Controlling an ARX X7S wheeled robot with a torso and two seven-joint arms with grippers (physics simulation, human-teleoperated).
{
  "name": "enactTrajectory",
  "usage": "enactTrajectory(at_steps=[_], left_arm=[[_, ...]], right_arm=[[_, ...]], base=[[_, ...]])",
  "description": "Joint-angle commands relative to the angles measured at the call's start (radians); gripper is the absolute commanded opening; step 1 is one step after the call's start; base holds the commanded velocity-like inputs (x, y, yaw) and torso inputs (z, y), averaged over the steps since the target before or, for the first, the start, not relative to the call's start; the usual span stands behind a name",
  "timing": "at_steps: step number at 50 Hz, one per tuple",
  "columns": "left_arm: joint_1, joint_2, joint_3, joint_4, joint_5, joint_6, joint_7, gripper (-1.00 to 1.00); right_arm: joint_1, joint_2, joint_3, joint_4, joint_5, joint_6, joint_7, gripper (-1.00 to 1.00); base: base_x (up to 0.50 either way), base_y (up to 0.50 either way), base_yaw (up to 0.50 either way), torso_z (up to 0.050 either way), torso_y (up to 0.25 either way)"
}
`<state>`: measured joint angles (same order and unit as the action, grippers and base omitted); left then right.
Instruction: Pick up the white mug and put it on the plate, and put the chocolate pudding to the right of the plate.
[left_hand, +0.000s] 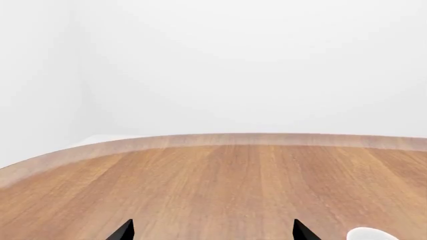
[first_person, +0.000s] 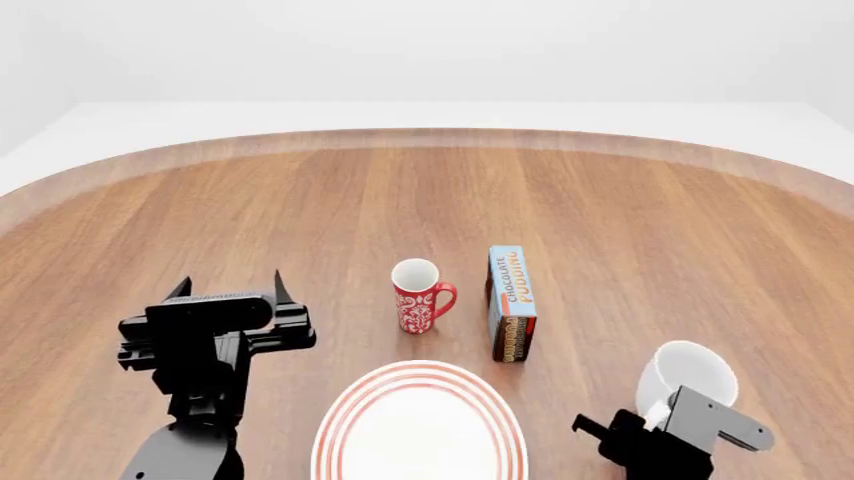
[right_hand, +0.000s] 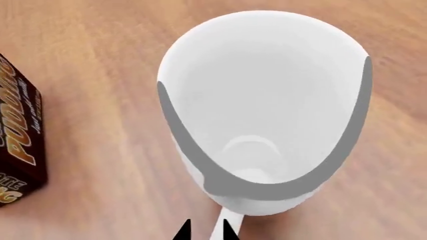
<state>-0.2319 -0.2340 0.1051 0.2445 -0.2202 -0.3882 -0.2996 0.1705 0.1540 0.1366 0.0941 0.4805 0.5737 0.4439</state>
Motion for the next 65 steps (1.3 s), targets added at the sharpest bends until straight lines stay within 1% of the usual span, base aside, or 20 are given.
enactTrajectory(at_steps=[1, 6, 12, 16, 17, 18, 19, 20, 21, 22, 24, 27, 28, 36, 40, 49, 53, 59, 65], left_arm=[[-0.003, -0.003, 0.004, -0.001, -0.004, 0.000, -0.004, 1.00], [-0.003, -0.005, 0.004, 0.001, -0.006, 0.001, -0.006, 1.00], [-0.001, -0.006, 0.006, -0.004, -0.008, 0.006, -0.008, 1.00], [0.000, -0.007, 0.008, -0.005, -0.008, 0.007, -0.010, 1.00], [0.000, -0.007, 0.008, -0.006, -0.008, 0.008, -0.010, 1.00], [0.000, -0.006, 0.009, -0.008, -0.008, 0.009, -0.010, 1.00], [0.000, -0.006, 0.009, -0.008, -0.008, 0.010, -0.011, 1.00], [0.000, -0.007, 0.010, -0.008, -0.009, 0.010, -0.011, 1.00], [0.000, -0.007, 0.010, -0.009, -0.009, 0.011, -0.011, 1.00], [0.001, -0.007, 0.010, -0.008, -0.010, 0.011, -0.011, 1.00], [0.001, -0.009, 0.009, -0.007, -0.011, 0.010, -0.013, 1.00], [-0.001, -0.010, 0.008, -0.007, -0.012, 0.009, -0.014, 1.00], [-0.001, -0.010, 0.009, -0.008, -0.012, 0.010, -0.014, 1.00], [-0.003, -0.012, 0.012, -0.011, -0.014, 0.013, -0.017, 1.00], [-0.004, -0.013, 0.014, -0.013, -0.014, 0.014, -0.019, 1.00], [-0.007, -0.016, 0.017, -0.012, -0.018, 0.012, -0.021, 1.00], [-0.008, -0.017, 0.017, -0.014, -0.020, 0.013, -0.022, 1.00], [-0.007, -0.019, 0.017, -0.013, -0.023, 0.014, -0.024, 1.00], [-0.004, -0.020, 0.018, -0.018, -0.025, 0.019, -0.026, 1.00]], right_arm=[[-0.031, 0.036, -0.050, -0.163, -0.023, 0.038, 0.019, -1.00], [-0.046, 0.058, -0.074, -0.240, -0.046, 0.049, 0.039, -1.00], [-0.051, 0.065, -0.080, -0.248, -0.058, 0.039, 0.047, -1.00], [-0.060, 0.107, -0.134, -0.320, -0.052, 0.080, 0.003, -1.00], [-0.063, 0.126, -0.150, -0.357, -0.026, 0.115, -0.027, -1.00], [-0.070, 0.141, -0.170, -0.384, -0.024, 0.111, -0.052, -1.00], [-0.071, 0.147, -0.175, -0.401, -0.015, 0.131, -0.054, -1.00], [-0.077, 0.170, -0.200, -0.436, 0.020, 0.153, -0.110, -1.00], [-0.080, 0.171, -0.201, -0.450, 0.014, 0.160, -0.096, -1.00], [-0.085, 0.180, -0.209, -0.469, 0.056, 0.180, -0.140, -1.00], [-0.089, 0.192, -0.234, -0.488, 0.041, 0.192, -0.136, -1.00], [-0.117, 0.219, -0.282, -0.556, 0.048, 0.186, -0.183, -1.00], [-0.128, 0.232, -0.299, -0.593, 0.060, 0.213, -0.188, -1.00], [-0.163, 0.275, -0.309, -0.733, 0.183, 0.300, -0.246, -1.00], [-0.179, 0.296, -0.351, -0.776, 0.187, 0.320, -0.260, -1.00], [-0.186, 0.306, -0.423, -0.788, 0.174, 0.325, -0.286, -1.00], [-0.181, 0.304, -0.434, -0.785, 0.180, 0.329, -0.291, -1.00], [-0.162, 0.290, -0.491, -0.761, 0.161, 0.325, -0.310, -1.00], [-0.123, 0.271, -0.514, -0.719, 0.155, 0.325, -0.325, -1.00]], base=[[0.00, 0.00, 0.00, 0.000, 0.000], [0.00, 0.00, 0.00, 0.000, 0.000], [0.00, 0.00, 0.00, 0.000, 0.000], [0.00, 0.00, 0.00, 0.000, 0.000], [0.00, 0.00, 0.00, 0.000, 0.000], [0.00, 0.00, 0.00, 0.000, 0.000], [0.00, 0.00, 0.00, 0.000, 0.010], [0.00, 0.00, 0.00, 0.000, 0.000], [0.00, 0.00, 0.00, 0.000, 0.000], [0.00, 0.00, 0.00, 0.000, 0.000], [0.00, 0.00, 0.00, 0.000, 0.000], [0.00, 0.00, 0.00, 0.000, 0.000], [0.00, 0.00, 0.00, 0.000, 0.000], [0.00, 0.00, 0.00, 0.000, 0.000], [0.00, 0.00, 0.00, 0.000, 0.000], [0.00, 0.00, 0.00, 0.000, 0.000], [0.00, 0.00, 0.00, 0.000, 0.000], [0.00, 0.00, 0.00, 0.000, 0.000], [0.00, 0.00, 0.00, 0.000, 0.002]])
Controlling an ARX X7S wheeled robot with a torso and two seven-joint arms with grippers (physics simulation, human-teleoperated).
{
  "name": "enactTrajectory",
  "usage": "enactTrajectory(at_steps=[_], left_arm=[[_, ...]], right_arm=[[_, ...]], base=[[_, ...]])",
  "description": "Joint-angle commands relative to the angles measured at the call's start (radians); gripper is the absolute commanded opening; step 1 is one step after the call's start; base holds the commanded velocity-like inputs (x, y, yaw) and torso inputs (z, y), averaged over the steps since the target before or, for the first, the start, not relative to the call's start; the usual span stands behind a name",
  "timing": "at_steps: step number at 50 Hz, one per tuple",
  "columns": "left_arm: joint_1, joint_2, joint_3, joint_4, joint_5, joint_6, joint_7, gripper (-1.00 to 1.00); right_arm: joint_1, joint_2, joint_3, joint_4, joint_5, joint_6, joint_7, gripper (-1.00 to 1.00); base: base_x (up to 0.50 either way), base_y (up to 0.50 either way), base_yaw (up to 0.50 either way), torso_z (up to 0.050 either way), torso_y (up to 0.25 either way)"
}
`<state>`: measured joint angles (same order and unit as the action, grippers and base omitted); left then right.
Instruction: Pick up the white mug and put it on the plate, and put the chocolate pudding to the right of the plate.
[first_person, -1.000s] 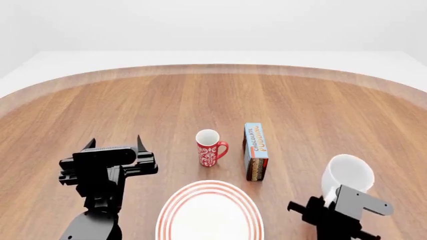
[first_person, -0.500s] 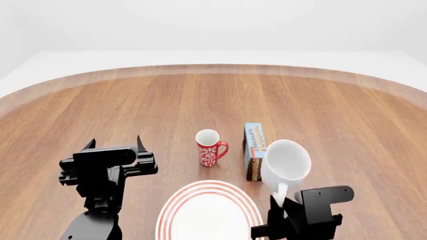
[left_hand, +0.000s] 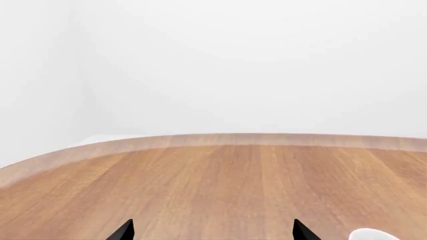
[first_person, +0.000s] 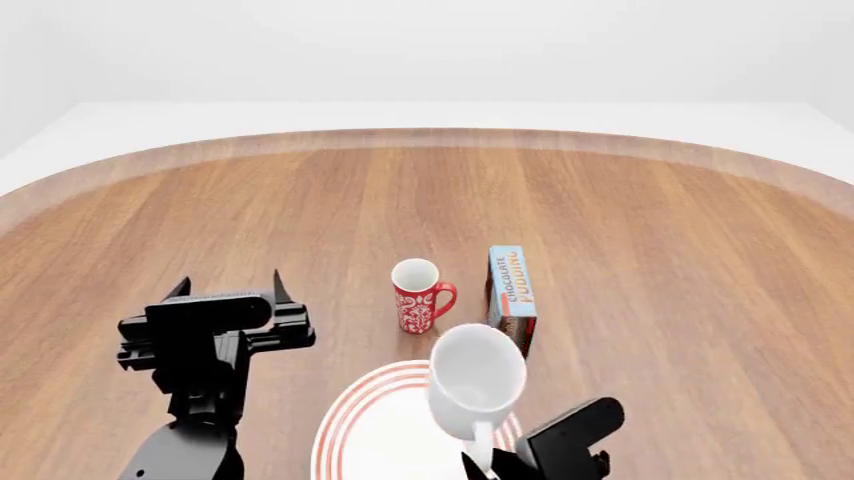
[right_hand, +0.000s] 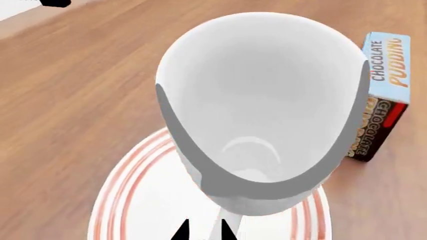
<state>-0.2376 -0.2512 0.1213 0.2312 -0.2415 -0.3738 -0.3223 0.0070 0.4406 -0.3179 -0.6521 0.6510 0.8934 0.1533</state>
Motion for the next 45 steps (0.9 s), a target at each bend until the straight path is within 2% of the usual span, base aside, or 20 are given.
enactTrajectory(at_steps=[1, 45], left_arm=[[0.002, -0.003, 0.002, -0.004, -0.004, 0.005, -0.003, 1.00], [0.005, -0.014, 0.014, -0.011, -0.017, 0.015, -0.016, 1.00]], right_arm=[[0.046, -0.020, -0.066, 0.034, -0.015, 0.006, -0.040, -1.00], [0.115, -0.076, -0.144, 0.273, -0.049, -0.066, -0.116, -1.00]], base=[[0.00, 0.00, 0.00, 0.000, 0.000], [0.00, 0.00, 0.00, 0.000, 0.000]])
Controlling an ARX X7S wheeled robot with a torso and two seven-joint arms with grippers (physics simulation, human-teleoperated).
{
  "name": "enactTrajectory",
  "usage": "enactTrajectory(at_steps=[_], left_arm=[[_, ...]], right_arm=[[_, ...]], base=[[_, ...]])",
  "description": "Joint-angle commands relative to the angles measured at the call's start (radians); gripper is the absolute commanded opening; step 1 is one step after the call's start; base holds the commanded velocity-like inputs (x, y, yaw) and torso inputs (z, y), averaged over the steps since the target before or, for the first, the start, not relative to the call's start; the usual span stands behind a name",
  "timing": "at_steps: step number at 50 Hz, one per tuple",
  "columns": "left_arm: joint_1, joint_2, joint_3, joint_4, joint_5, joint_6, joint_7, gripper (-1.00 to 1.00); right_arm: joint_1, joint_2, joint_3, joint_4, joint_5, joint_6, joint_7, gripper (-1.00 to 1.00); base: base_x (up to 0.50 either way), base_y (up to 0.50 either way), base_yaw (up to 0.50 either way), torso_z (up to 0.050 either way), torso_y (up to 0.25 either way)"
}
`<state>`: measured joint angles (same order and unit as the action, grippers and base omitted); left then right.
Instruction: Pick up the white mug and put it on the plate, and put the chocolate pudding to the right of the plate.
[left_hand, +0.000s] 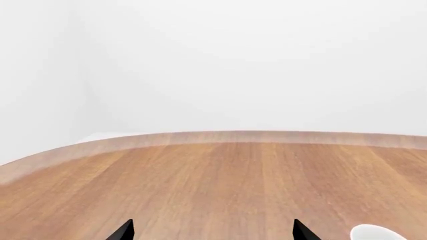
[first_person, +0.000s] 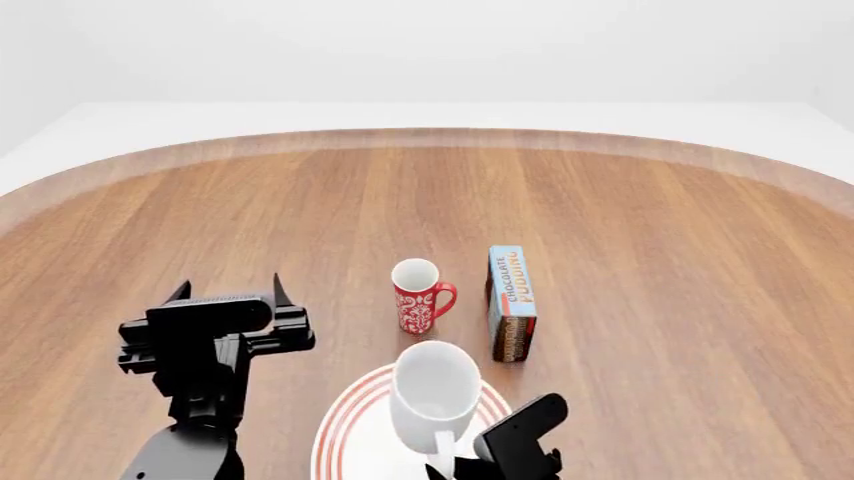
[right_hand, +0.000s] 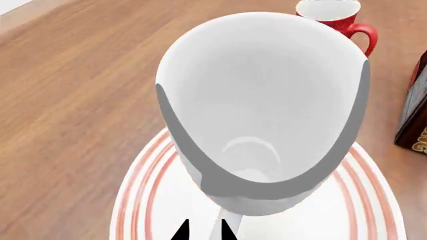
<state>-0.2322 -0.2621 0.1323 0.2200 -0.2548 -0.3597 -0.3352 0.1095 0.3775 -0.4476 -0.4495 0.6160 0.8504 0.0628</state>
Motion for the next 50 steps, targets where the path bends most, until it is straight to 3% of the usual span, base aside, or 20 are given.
enactTrajectory(at_steps=[1, 50], left_arm=[[0.000, -0.003, 0.003, 0.000, -0.004, 0.002, -0.003, 1.00], [0.000, -0.013, 0.017, -0.009, -0.016, 0.014, -0.016, 1.00]], right_arm=[[0.013, -0.014, -0.015, 0.076, -0.015, -0.026, -0.027, -1.00], [0.031, -0.038, -0.030, 0.240, -0.017, -0.089, -0.067, -1.00]], base=[[0.00, 0.00, 0.00, 0.000, 0.000], [0.00, 0.00, 0.00, 0.000, 0.000]])
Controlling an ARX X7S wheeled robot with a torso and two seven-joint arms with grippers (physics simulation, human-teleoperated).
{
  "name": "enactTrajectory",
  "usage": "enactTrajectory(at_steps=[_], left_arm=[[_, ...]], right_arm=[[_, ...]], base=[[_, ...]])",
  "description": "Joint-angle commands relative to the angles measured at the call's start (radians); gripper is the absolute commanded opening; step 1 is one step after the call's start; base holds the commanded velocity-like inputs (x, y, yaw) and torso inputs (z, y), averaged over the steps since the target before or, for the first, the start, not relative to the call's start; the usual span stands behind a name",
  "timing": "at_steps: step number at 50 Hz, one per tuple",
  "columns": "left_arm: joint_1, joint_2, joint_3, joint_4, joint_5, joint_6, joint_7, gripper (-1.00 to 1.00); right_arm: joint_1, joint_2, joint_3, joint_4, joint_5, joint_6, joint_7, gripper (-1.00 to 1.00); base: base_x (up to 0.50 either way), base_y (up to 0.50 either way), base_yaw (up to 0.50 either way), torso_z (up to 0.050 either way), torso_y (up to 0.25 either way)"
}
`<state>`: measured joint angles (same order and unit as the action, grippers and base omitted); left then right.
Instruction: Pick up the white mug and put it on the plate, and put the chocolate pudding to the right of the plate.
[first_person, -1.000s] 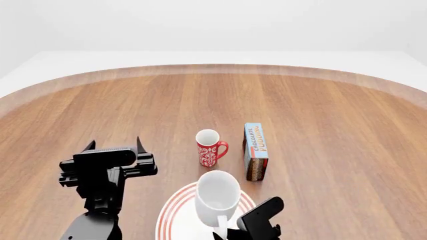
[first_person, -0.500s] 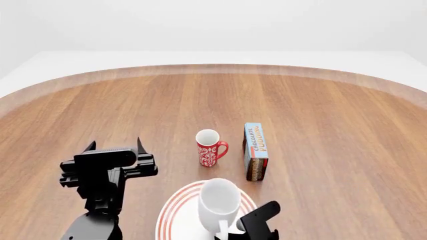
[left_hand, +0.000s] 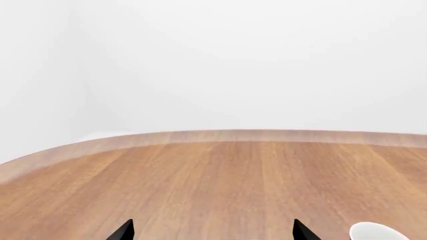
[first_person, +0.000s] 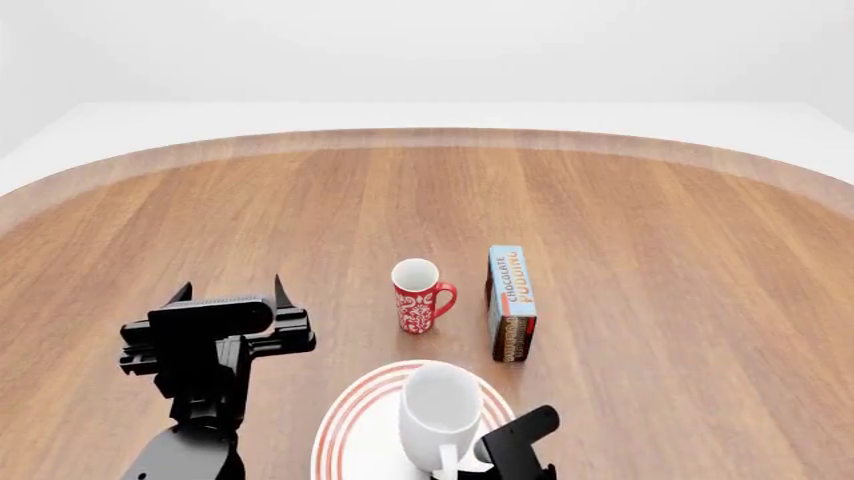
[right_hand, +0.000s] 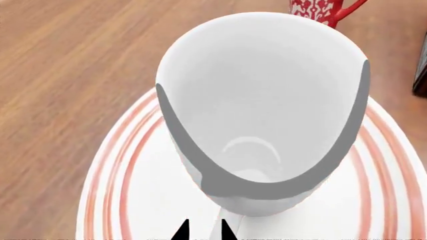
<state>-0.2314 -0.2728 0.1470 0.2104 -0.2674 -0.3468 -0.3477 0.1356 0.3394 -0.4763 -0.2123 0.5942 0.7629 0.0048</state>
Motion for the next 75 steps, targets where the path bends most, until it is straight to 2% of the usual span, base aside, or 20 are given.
enactTrajectory(at_steps=[1, 10, 11, 29, 44, 59, 75], left_arm=[[-0.001, -0.003, 0.002, 0.000, -0.004, 0.002, -0.003, 1.00], [0.001, -0.005, 0.003, -0.001, -0.007, 0.004, -0.006, 1.00], [0.001, -0.005, 0.003, -0.001, -0.007, 0.004, -0.006, 1.00], [0.002, -0.009, 0.007, -0.002, -0.012, 0.008, -0.011, 1.00], [0.003, -0.015, 0.009, 0.008, -0.018, 0.004, -0.018, 1.00], [0.001, -0.018, 0.012, 0.003, -0.023, 0.010, -0.020, 1.00], [0.001, -0.020, 0.017, -0.003, -0.026, 0.015, -0.024, 1.00]], right_arm=[[0.005, -0.001, 0.002, 0.004, 0.009, 0.001, -0.008, -1.00], [0.011, -0.004, 0.010, 0.007, 0.026, 0.017, 0.000, -1.00], [0.010, -0.003, 0.009, 0.005, 0.024, 0.014, 0.001, 1.00], [0.011, -0.001, 0.011, -0.008, 0.038, 0.024, 0.016, 1.00], [-0.015, 0.017, 0.072, -0.120, 0.089, 0.106, 0.127, 1.00], [-0.021, 0.023, 0.091, -0.158, 0.112, 0.126, 0.160, 1.00], [-0.039, 0.057, 0.137, -0.325, 0.193, 0.190, 0.217, 1.00]], base=[[0.00, 0.00, 0.00, 0.000, 0.000], [0.00, 0.00, 0.00, 0.000, 0.000], [0.00, 0.00, 0.00, 0.000, 0.000], [0.00, 0.00, 0.00, 0.000, 0.000], [0.00, 0.00, 0.00, 0.000, 0.000], [0.00, 0.00, 0.00, 0.000, 0.000], [0.00, 0.00, 0.00, 0.000, 0.000]])
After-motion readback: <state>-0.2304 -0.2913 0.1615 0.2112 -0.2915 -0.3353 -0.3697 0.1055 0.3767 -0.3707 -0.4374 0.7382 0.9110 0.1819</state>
